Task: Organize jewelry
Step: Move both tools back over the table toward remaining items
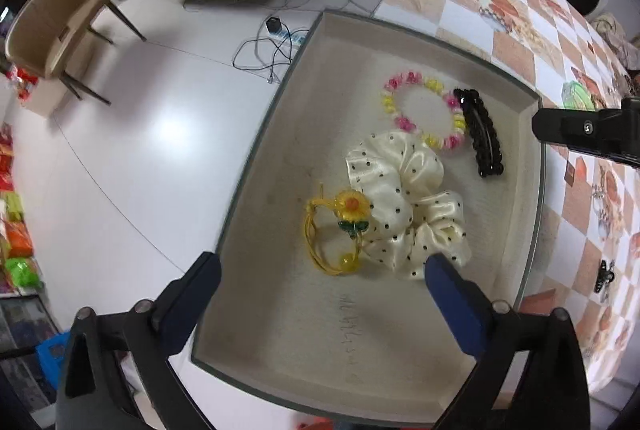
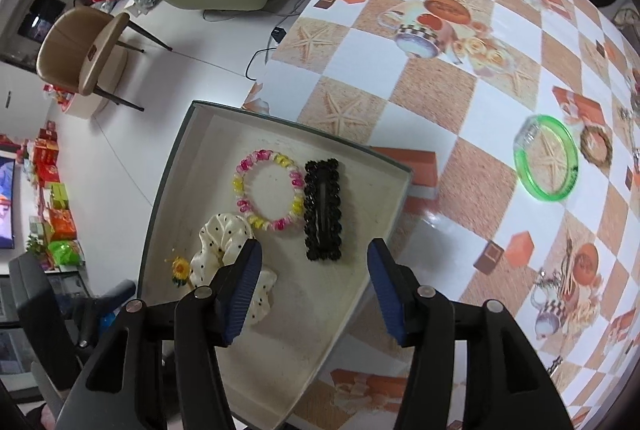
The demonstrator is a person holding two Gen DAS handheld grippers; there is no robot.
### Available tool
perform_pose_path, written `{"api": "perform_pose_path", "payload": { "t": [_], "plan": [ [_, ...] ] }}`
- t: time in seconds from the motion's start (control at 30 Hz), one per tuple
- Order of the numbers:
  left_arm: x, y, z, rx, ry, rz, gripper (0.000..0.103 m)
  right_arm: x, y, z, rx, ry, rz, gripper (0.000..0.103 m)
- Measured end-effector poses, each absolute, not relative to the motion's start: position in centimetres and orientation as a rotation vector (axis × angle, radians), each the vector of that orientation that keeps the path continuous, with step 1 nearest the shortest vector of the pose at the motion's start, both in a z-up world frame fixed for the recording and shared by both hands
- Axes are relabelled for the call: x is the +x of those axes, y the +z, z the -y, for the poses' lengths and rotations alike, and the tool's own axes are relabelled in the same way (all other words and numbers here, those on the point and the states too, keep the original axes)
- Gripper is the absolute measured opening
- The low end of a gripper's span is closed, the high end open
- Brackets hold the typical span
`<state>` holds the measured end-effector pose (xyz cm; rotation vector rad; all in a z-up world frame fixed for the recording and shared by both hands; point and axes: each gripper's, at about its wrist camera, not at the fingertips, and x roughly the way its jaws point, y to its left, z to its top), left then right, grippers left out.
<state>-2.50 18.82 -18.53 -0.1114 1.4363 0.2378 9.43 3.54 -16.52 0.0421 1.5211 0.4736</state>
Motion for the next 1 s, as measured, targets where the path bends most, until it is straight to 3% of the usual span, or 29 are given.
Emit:
{"api": "perform_pose_path", "payload": {
  "t": [0.2,0.37,0.43,0.57,0.63,1.0],
  "plan": [
    [-1.7,-17.6,-17.6,-0.086,0.216,-1.426,0.103,8.8,-16.1,-1.6,0.077,0.438,-1.526,0.059],
    [-0.8,-16.2,-17.3,-0.059,0.184,-1.413,0.103,8.4,-15.9,0.0,0.112,0.413,-1.534,0.067],
    [-0.5,-15.7,-16.7,-0.042,0.167,-1.410,0.103,8.1,-15.8,0.9,0.133,0.399,-1.535,0.079],
    [-0.1,-14.8,-15.3,-0.007,0.143,-1.402,0.103,7.6,-15.6,3.0,0.179,0.364,-1.540,0.080],
    [0.1,-14.6,-14.7,0.006,0.130,-1.400,0.103,7.3,-15.6,4.3,0.203,0.345,-1.542,0.087],
    [1.9,-14.1,-9.5,0.062,-0.007,-1.411,0.103,4.9,-15.6,13.8,0.352,0.184,-1.510,0.089]
  ]
}}
